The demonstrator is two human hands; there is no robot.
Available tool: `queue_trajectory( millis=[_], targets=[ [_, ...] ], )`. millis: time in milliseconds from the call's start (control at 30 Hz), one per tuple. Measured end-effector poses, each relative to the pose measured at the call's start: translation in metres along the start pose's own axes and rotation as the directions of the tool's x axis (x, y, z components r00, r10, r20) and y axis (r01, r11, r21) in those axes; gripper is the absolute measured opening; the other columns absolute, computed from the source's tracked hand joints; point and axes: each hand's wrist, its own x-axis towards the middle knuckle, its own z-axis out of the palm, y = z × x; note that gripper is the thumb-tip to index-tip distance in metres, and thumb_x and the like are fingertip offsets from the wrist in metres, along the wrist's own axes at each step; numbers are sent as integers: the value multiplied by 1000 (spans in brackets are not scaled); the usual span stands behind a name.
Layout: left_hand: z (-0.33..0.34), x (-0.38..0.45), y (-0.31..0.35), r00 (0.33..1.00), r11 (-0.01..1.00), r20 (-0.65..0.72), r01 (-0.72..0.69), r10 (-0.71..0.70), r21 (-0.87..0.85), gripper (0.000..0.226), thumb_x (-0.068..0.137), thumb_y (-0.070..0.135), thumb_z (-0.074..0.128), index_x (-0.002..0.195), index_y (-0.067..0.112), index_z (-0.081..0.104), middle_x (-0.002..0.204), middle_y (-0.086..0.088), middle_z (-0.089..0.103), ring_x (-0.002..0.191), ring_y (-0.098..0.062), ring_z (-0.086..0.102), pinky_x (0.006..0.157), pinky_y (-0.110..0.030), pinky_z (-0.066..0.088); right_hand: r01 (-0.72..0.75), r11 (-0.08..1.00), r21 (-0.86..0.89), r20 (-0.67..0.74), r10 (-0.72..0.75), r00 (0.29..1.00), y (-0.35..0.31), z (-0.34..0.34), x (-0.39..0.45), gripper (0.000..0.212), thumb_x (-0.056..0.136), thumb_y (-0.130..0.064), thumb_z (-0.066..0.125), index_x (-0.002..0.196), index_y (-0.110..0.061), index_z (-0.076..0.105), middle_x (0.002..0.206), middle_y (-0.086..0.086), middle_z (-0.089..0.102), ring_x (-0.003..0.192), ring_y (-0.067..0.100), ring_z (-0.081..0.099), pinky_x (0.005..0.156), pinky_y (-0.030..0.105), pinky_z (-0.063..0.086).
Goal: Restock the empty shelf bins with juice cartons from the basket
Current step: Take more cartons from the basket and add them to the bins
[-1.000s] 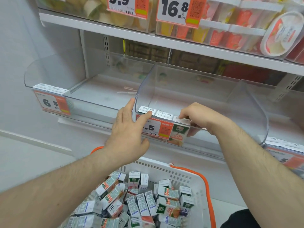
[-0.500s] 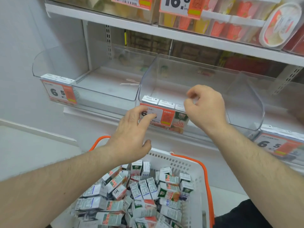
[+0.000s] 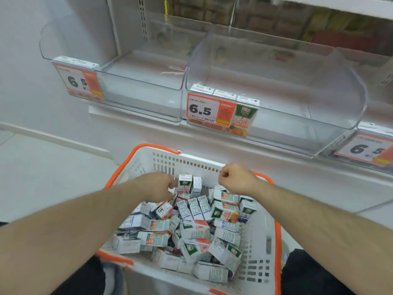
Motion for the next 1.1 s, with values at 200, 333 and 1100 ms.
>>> queue_trajectory(
  millis=[200,333,1100],
  targets=[
    [77,36,29,993,991,114,5,10,-130,33,89,21,52,122,15,58,123,-6,61,110,-24,57,89,-33,49,87,941,-328,256,0,967,28,61,3,30,86,-20,54,115,-18,62,113,7,62,94,25,61,82,37,53],
    [116,50,50,995,994,92,46,-37,-97,49,87,44,53,128,18,52,126,-7,55,112,-25,55,93,-38,47,178,842,-509,172,-103,980,56,90,3,44,84,-18,53,128,-12,52,124,12,55,115,31,52,100,38,40],
    [4,23,24,992,937,-125,-55,13,-345,69,73,16,76,133,22,43,125,-5,49,94,-17,58,74,-27,52,35,987,-156,-47,-43,998,41,59,-22,25,87,-34,64,105,-21,54,107,-3,57,98,18,55,85,33,47]
  ],
)
